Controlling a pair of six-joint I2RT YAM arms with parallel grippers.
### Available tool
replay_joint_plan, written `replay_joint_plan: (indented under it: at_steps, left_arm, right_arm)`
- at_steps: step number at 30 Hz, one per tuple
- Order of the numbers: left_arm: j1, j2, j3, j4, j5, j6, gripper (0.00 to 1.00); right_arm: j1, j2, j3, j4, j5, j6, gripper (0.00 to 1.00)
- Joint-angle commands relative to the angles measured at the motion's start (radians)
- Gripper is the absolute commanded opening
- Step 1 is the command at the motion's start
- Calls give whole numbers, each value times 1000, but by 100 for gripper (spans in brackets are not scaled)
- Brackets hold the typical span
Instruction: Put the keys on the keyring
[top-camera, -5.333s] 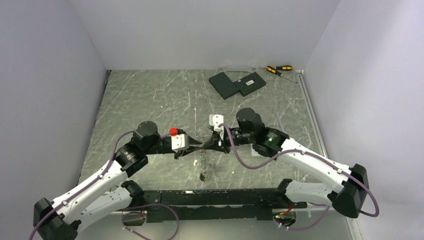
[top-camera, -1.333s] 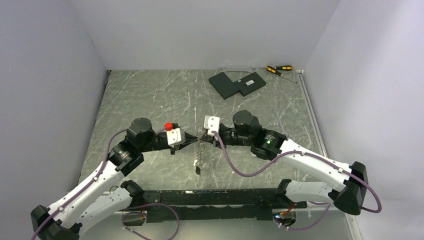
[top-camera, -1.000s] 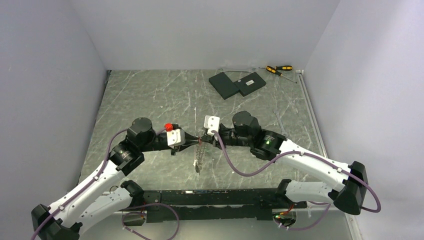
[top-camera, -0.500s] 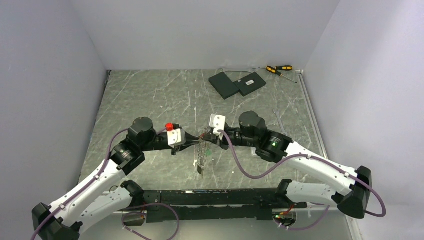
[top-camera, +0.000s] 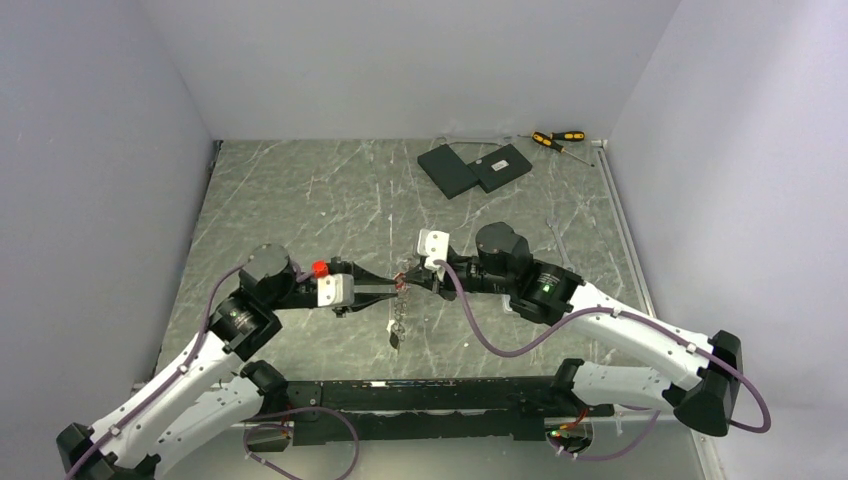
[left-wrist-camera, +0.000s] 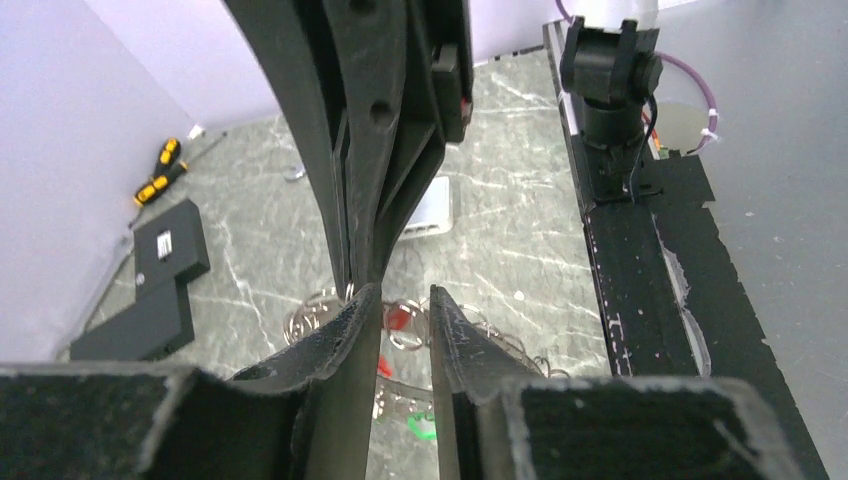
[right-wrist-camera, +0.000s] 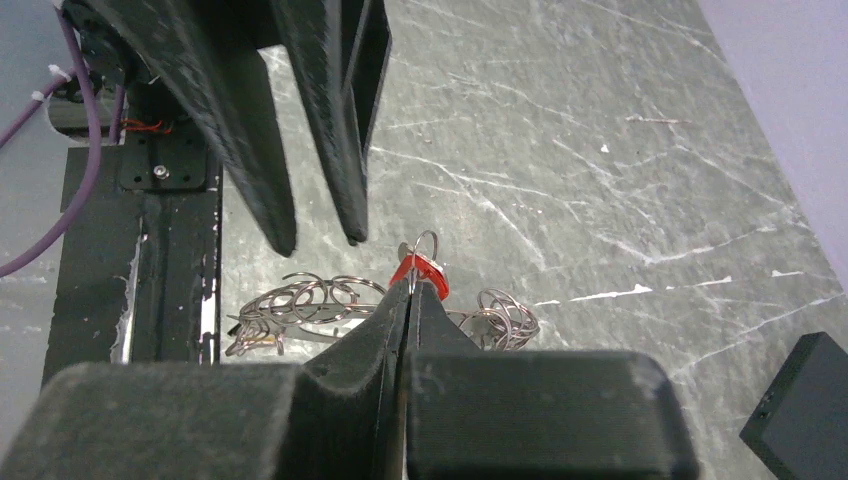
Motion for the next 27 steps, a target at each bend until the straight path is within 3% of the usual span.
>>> replay_joint_plan:
  at_steps: [1, 9, 19, 27]
  left_arm:
    - [3, -27, -12, 81, 68, 9, 30]
    - [2, -2, 4, 49, 2, 15, 29]
    - [3, 21, 8, 49, -33, 7, 38]
    - [2, 41, 23, 30, -58, 8, 27]
  right_arm:
    - [-3, 1, 20, 60, 1, 16, 0]
    - [-3, 0, 37, 52, -33, 23, 0]
    - [1, 5, 52, 34, -94, 21, 0]
    - [4, -13, 53, 32, -94, 20, 0]
